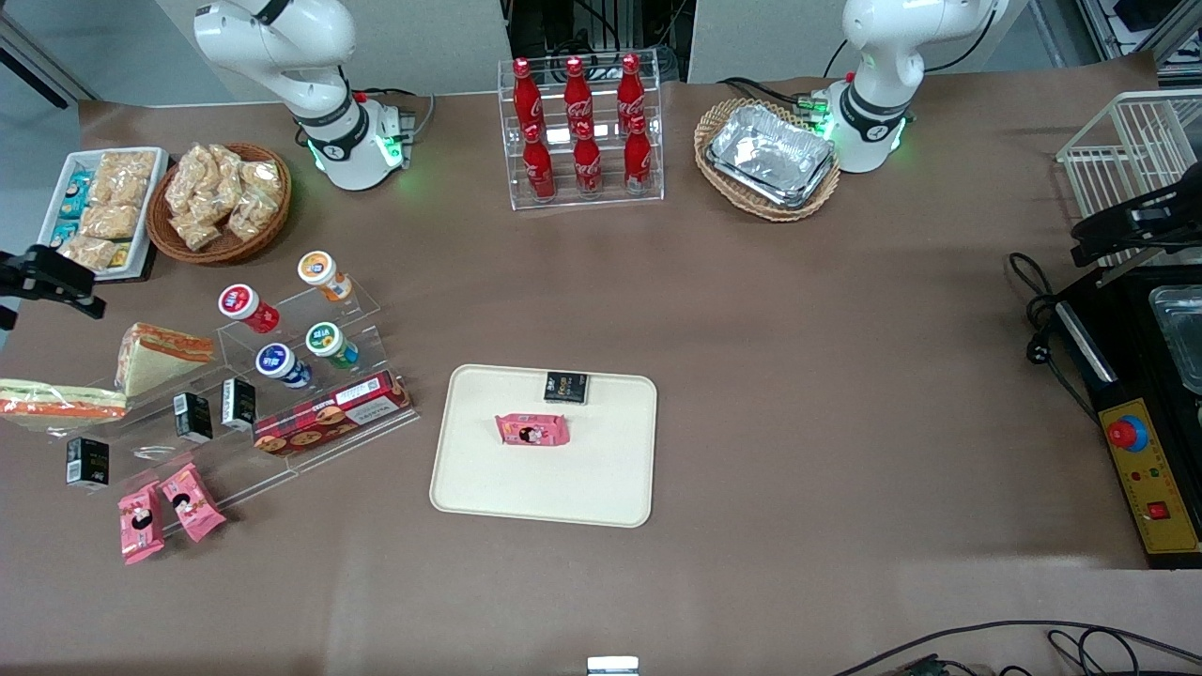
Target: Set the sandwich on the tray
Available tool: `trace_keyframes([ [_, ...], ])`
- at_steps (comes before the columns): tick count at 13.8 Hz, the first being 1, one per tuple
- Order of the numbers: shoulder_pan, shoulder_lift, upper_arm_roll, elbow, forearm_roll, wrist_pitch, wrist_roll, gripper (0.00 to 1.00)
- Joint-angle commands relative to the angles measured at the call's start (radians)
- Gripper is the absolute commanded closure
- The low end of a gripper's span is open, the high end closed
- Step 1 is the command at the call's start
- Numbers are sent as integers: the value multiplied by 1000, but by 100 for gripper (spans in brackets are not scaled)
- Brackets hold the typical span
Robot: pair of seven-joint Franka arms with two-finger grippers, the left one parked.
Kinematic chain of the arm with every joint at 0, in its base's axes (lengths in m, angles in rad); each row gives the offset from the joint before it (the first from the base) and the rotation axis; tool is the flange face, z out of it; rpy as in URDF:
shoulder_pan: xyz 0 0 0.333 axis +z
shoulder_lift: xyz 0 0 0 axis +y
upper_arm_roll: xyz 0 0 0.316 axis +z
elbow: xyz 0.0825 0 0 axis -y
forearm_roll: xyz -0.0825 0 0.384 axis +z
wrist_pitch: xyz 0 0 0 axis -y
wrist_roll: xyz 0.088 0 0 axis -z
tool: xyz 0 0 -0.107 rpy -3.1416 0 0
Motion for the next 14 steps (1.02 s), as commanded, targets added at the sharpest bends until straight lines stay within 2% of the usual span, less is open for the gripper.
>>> trace_keyframes([
  [1,-19,6,-40,12,19,3,-115,0],
  [4,-20,14,-132,10,79,3,-225,0],
  [6,-20,27,-178,10,91,6,-223,0],
  [9,-20,49,-253,6,133,24,-131,0],
  [14,-53,119,-321,-13,113,119,21,0],
])
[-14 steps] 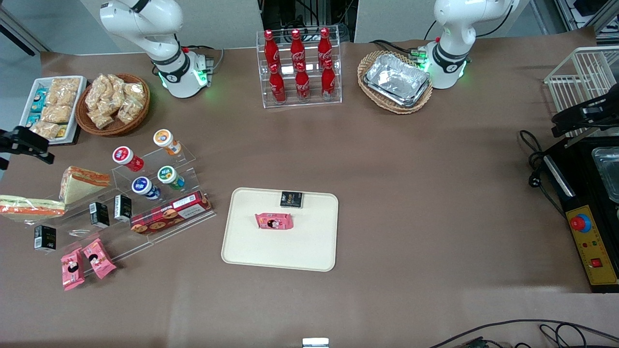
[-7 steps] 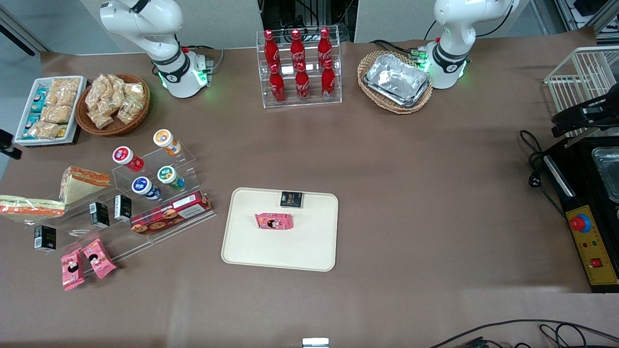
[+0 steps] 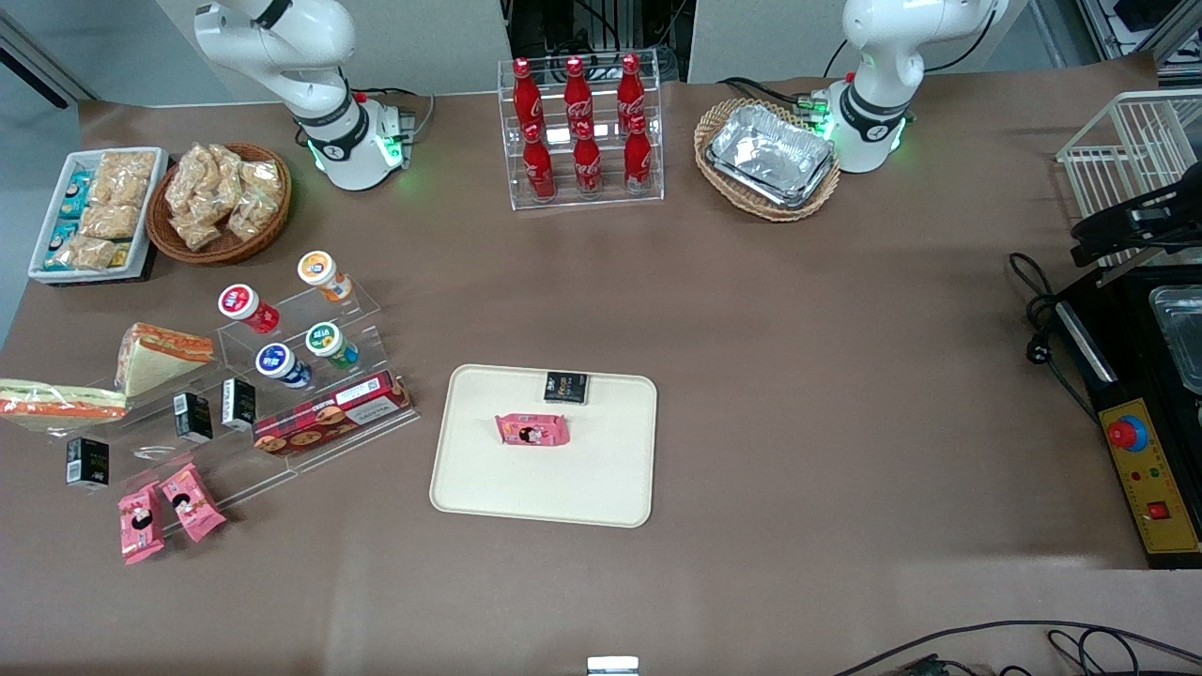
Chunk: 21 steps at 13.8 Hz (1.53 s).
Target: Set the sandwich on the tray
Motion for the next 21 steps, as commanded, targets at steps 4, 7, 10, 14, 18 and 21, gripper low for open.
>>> trace_keyframes([
  [4,-48,110,-40,-3,-31,138,311,0],
  [7,-48,168,-91,-1,-46,163,357,0],
  [10,-48,202,-112,-3,-45,174,400,0],
  [14,-55,236,-111,-1,-28,177,504,0],
  [18,-65,291,-114,6,101,189,546,0],
  [21,-67,332,-114,6,126,282,546,0],
])
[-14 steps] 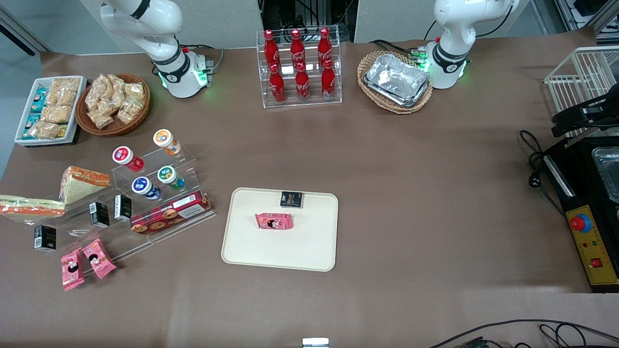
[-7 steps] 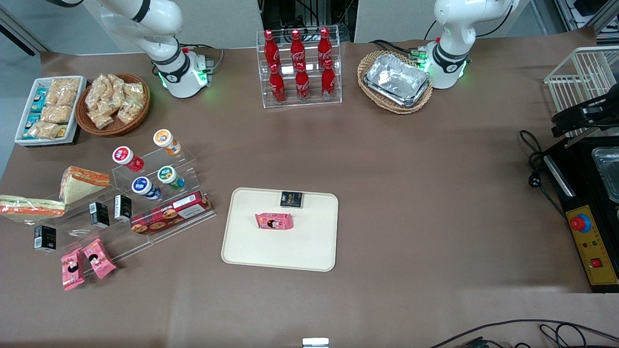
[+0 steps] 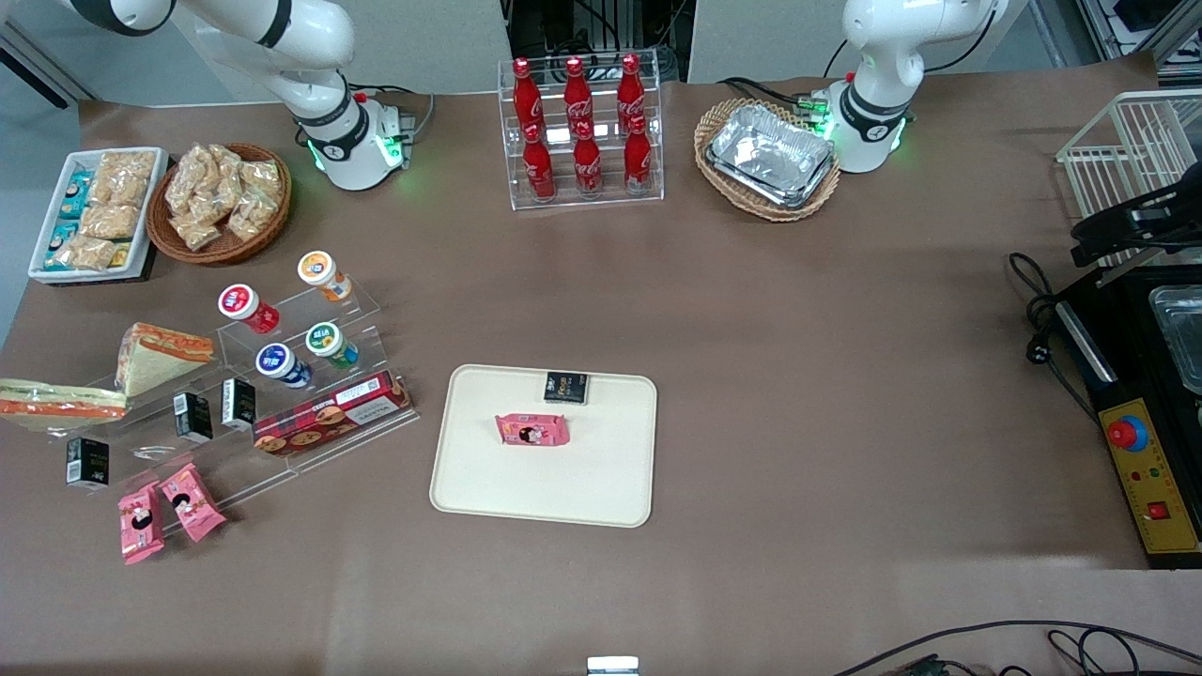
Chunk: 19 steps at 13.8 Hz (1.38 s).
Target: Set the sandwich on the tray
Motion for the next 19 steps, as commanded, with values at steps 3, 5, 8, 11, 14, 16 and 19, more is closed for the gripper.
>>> trace_keyframes([
  [3,-10,85,-3,21,42,112,15,0],
  [5,-8,103,-3,21,45,132,38,0],
  [8,-4,114,-1,16,87,128,55,0],
  [11,-8,114,-1,7,95,108,55,0],
  [14,-10,109,-1,7,95,105,52,0],
  [16,-7,102,-3,16,92,105,52,0],
  [19,-1,79,-4,30,20,102,46,0],
])
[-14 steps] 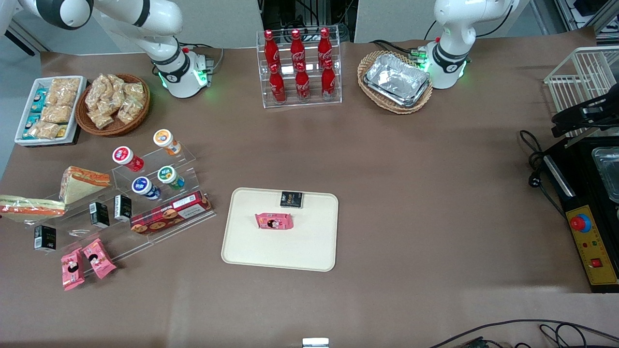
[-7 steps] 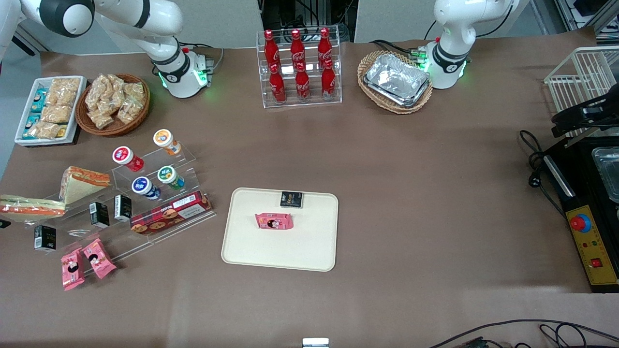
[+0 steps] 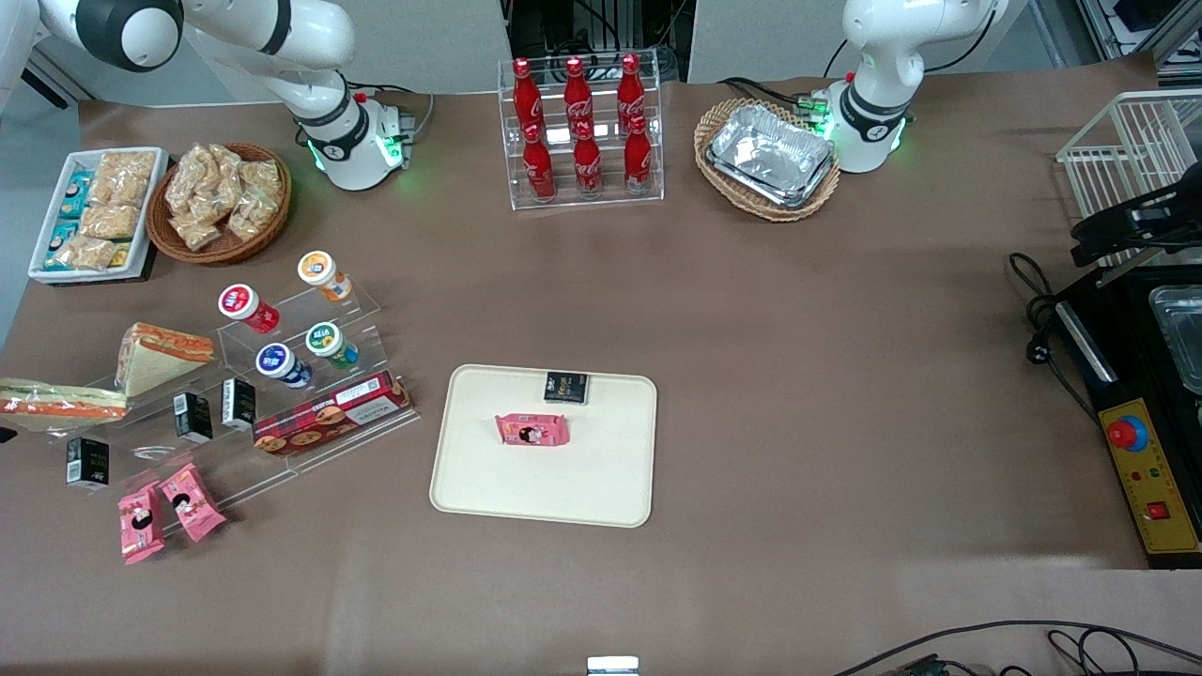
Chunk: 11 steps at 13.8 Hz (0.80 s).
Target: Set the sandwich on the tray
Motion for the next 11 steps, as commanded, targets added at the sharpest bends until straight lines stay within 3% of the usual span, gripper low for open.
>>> trace_keyframes([
  [1,4,-37,-4,21,-52,-28,-3,0],
  [5,-1,-53,-6,6,-49,-83,-5,0],
  [11,-16,-50,-6,-71,-34,-48,-6,0],
])
